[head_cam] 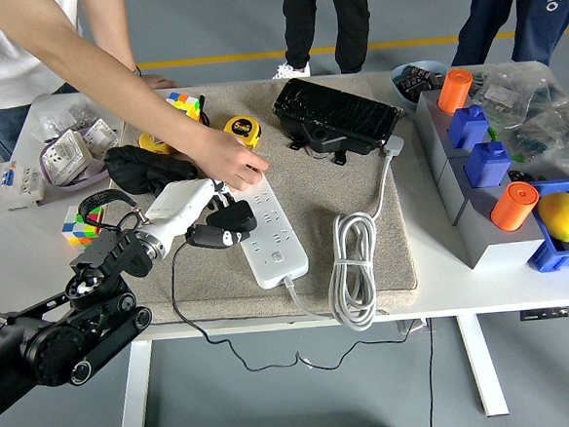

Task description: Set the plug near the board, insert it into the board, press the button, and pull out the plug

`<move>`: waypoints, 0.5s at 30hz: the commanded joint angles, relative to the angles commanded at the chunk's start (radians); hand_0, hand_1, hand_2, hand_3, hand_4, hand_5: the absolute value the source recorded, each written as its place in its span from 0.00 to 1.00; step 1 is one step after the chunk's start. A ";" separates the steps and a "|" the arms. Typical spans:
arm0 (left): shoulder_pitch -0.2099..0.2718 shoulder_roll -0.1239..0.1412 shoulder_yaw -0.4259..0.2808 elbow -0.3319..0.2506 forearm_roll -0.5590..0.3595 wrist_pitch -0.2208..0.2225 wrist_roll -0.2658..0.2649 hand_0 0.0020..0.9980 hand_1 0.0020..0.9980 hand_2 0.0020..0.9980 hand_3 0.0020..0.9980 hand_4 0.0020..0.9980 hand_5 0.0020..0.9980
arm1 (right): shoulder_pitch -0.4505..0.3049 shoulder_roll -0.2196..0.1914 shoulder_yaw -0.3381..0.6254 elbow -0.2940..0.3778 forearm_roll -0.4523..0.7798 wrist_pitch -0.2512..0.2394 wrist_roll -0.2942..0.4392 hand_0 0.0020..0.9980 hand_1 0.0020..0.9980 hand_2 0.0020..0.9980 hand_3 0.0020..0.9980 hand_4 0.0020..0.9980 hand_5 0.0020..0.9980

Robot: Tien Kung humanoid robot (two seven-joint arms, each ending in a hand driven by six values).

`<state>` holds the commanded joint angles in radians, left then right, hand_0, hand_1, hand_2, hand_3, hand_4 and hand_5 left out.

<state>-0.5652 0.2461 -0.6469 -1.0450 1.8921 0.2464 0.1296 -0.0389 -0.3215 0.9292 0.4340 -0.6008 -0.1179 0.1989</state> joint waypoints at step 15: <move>-0.003 0.002 0.007 0.010 -0.040 0.036 -0.062 0.23 0.36 0.33 0.50 0.77 0.11 | 0.001 0.002 0.002 0.000 -0.003 0.000 0.000 0.61 0.62 0.62 0.55 0.99 0.40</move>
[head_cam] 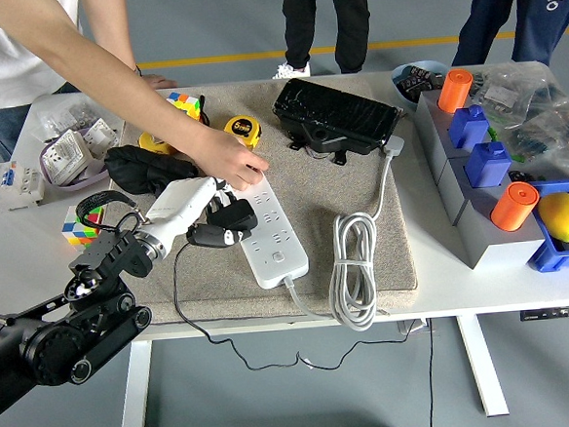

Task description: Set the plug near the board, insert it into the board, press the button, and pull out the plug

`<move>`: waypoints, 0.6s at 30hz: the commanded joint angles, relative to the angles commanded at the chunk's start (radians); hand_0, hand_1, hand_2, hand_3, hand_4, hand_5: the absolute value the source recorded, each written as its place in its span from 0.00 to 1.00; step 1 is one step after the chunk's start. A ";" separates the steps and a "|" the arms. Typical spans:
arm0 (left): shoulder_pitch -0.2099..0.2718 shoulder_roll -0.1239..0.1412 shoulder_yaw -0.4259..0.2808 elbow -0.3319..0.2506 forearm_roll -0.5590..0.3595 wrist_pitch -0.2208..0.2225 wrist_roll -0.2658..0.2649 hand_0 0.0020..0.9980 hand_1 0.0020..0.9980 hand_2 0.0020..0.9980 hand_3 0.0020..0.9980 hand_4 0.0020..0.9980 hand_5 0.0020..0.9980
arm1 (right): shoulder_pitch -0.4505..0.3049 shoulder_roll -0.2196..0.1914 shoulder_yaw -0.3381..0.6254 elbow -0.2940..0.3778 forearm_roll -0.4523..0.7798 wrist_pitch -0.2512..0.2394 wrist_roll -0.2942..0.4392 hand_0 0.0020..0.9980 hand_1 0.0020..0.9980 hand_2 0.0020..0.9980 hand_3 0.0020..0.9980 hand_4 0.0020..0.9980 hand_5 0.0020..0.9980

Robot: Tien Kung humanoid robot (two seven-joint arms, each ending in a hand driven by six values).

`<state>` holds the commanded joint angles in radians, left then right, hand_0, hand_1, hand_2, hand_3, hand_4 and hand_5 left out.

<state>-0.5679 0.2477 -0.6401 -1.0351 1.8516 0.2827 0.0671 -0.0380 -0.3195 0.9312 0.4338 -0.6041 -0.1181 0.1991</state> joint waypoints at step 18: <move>0.007 0.032 -0.047 -0.058 -0.008 0.012 -0.049 0.23 0.35 0.34 0.50 0.77 0.10 | 0.001 -0.003 -0.008 0.000 0.000 0.001 0.000 0.60 0.62 0.62 0.55 0.99 0.40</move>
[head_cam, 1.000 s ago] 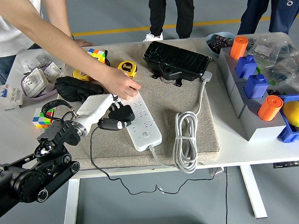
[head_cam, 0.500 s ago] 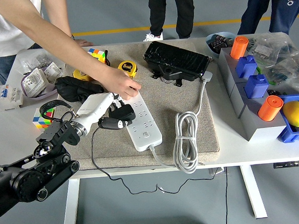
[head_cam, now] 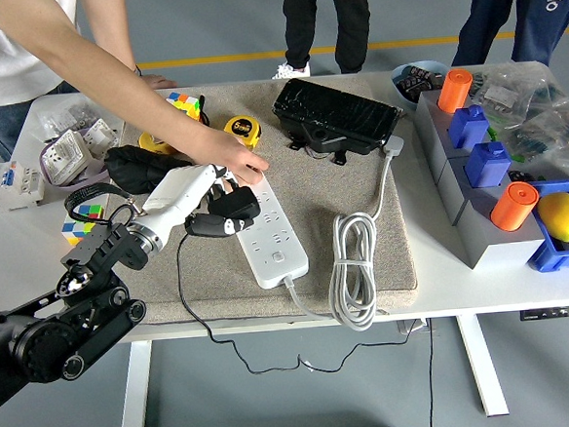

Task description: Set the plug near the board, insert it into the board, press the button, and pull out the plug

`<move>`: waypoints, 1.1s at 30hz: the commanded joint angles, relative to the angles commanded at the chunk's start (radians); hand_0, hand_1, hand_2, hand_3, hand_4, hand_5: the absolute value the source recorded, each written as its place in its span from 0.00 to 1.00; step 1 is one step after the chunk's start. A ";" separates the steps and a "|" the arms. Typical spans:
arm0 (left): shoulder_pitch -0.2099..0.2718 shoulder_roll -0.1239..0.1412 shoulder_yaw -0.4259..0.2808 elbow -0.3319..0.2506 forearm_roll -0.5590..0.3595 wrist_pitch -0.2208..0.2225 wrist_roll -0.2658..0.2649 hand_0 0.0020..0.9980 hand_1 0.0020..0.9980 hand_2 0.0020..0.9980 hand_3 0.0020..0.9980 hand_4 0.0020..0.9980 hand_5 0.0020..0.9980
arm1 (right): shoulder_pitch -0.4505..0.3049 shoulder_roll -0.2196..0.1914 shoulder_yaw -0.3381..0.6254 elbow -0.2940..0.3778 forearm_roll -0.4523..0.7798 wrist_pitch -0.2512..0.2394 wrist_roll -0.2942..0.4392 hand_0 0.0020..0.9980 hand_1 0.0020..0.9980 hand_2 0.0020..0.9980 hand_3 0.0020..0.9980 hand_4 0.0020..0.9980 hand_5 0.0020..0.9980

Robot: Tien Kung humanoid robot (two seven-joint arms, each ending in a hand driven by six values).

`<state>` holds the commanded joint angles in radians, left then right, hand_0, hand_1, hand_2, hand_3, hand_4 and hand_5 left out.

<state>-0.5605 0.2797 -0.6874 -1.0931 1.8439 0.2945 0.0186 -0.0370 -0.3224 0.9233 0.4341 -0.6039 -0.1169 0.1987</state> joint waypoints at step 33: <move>0.038 0.054 -0.049 0.162 -0.007 0.009 -0.082 0.29 0.45 0.47 0.53 0.80 0.14 | -0.004 0.002 0.004 0.000 -0.001 0.001 0.000 0.60 0.62 0.62 0.55 0.99 0.39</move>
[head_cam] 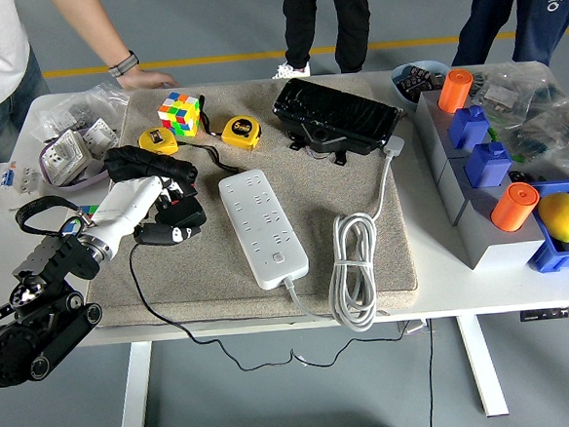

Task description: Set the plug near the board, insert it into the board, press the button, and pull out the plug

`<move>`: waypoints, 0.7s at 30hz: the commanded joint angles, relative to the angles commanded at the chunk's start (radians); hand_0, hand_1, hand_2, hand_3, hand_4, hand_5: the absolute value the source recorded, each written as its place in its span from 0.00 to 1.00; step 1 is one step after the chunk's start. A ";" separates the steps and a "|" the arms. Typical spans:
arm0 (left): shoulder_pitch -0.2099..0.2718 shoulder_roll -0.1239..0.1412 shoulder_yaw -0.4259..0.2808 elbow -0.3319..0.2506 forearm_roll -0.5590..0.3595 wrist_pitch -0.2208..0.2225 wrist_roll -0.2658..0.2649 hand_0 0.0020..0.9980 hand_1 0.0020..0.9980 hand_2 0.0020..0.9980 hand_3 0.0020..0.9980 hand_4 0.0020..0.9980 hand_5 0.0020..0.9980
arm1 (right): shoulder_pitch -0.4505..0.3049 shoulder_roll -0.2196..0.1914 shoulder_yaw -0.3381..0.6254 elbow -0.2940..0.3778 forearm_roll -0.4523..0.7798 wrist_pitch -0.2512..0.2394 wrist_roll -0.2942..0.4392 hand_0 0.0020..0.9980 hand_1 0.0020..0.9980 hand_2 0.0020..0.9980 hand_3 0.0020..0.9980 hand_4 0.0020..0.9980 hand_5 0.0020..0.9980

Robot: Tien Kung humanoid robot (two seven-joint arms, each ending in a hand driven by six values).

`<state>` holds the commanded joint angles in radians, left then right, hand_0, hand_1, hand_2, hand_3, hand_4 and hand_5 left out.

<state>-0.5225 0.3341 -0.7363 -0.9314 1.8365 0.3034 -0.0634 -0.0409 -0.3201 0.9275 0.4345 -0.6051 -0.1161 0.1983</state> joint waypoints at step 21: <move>0.008 0.004 -0.024 -0.008 0.022 -0.053 0.054 0.51 0.64 0.63 0.68 1.00 0.42 | 0.000 0.002 0.005 0.001 -0.002 0.001 0.000 0.61 0.62 0.62 0.55 0.99 0.39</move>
<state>-0.5140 0.3384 -0.7604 -0.9390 1.8584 0.2502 -0.0097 -0.0411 -0.3184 0.9328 0.4352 -0.6073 -0.1153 0.1979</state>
